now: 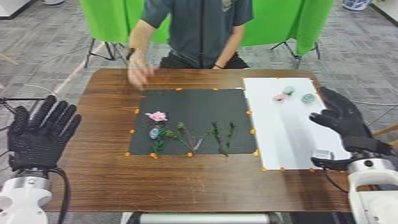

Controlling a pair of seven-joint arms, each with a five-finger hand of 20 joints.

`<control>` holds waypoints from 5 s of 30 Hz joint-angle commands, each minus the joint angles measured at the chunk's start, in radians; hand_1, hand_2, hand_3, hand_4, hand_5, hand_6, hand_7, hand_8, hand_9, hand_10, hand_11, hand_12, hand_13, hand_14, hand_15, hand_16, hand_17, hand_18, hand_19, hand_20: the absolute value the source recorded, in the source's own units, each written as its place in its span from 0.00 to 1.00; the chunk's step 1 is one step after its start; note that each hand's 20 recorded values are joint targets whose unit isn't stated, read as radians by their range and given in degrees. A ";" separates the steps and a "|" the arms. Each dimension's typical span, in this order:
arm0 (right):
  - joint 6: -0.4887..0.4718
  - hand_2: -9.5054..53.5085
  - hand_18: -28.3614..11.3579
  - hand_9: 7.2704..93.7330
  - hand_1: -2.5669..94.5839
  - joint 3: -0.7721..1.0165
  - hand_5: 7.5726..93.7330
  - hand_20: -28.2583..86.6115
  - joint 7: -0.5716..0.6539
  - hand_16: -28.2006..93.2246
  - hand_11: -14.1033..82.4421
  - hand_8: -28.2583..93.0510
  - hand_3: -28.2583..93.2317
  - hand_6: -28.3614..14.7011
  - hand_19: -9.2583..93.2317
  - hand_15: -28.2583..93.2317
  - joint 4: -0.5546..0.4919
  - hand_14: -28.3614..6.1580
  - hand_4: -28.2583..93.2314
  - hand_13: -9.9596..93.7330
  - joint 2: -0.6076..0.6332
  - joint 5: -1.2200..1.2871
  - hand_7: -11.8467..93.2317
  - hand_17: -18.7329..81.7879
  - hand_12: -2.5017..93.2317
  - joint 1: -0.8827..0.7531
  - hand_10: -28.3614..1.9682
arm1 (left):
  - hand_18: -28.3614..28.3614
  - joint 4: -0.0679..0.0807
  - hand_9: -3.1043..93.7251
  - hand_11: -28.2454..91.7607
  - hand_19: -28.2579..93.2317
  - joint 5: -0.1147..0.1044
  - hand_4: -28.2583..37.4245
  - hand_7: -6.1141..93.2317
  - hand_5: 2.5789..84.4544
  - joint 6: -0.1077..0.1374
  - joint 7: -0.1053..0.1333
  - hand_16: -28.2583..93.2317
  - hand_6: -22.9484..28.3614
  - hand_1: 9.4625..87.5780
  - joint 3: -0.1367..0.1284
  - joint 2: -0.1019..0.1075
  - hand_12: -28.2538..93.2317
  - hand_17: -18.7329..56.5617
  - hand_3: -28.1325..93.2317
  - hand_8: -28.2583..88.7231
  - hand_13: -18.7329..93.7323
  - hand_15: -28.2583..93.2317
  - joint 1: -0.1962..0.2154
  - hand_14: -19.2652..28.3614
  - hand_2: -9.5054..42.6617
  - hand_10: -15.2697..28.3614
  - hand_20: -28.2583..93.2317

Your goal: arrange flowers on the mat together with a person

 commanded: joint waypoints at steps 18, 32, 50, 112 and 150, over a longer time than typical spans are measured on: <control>-0.170 0.00 0.35 0.27 0.44 -0.162 0.26 0.30 0.281 0.24 0.25 0.12 0.90 0.61 0.61 0.43 0.334 0.53 0.00 0.37 0.257 -0.530 0.28 0.35 0.13 0.259 0.62 | 0.72 -0.003 0.44 0.38 0.48 -0.017 0.00 0.17 0.51 0.028 -0.009 0.18 0.60 0.33 0.002 0.006 0.29 0.20 0.59 0.16 0.44 0.43 0.006 0.71 0.57 0.70 0.33; -0.256 0.09 0.41 0.29 0.58 -0.311 0.26 0.32 0.180 0.29 0.26 0.10 0.83 0.70 0.65 0.41 0.468 0.67 0.00 0.47 0.268 -0.529 0.32 0.43 0.11 0.404 0.75 | 0.72 -0.004 0.44 0.38 0.48 -0.012 0.00 0.18 0.51 0.032 -0.013 0.18 0.60 0.25 0.021 0.004 0.29 0.20 0.71 0.16 0.44 0.44 0.006 0.71 0.55 0.70 0.33; -0.012 0.00 0.45 0.86 0.70 -0.391 0.68 0.55 0.135 0.61 0.22 0.20 0.70 0.79 0.74 0.48 0.331 0.84 0.00 0.81 0.271 -0.555 0.55 0.59 0.42 0.323 0.81 | 0.72 0.005 0.44 0.39 0.48 0.005 0.00 0.19 0.52 0.011 -0.037 0.18 0.60 0.24 0.027 0.005 0.29 0.20 0.73 0.16 0.44 0.45 -0.001 0.72 0.54 0.70 0.33; -0.059 0.00 0.34 0.83 0.64 -1.222 0.69 0.53 0.208 0.57 0.20 0.18 0.80 0.73 0.77 0.49 0.558 0.77 0.00 0.77 -0.157 -0.724 0.51 0.56 0.37 0.935 0.72 | 0.73 0.039 0.43 0.37 0.47 -0.039 0.00 0.15 0.50 -0.043 -0.037 0.19 0.61 0.23 0.127 0.050 0.29 0.19 0.76 0.16 0.44 0.44 -0.069 0.71 0.48 0.69 0.33; 0.109 0.00 0.30 0.36 0.43 -0.872 0.35 0.43 0.218 0.35 0.27 0.11 0.90 0.58 0.79 0.63 0.160 0.51 0.00 0.59 -0.009 -0.270 0.31 0.49 0.14 0.692 0.49 | 0.73 0.023 0.43 0.38 0.48 -0.051 0.00 0.18 0.48 -0.012 -0.020 0.19 0.59 0.23 0.063 -0.001 0.30 0.20 0.77 0.16 0.44 0.44 -0.022 0.72 0.47 0.69 0.34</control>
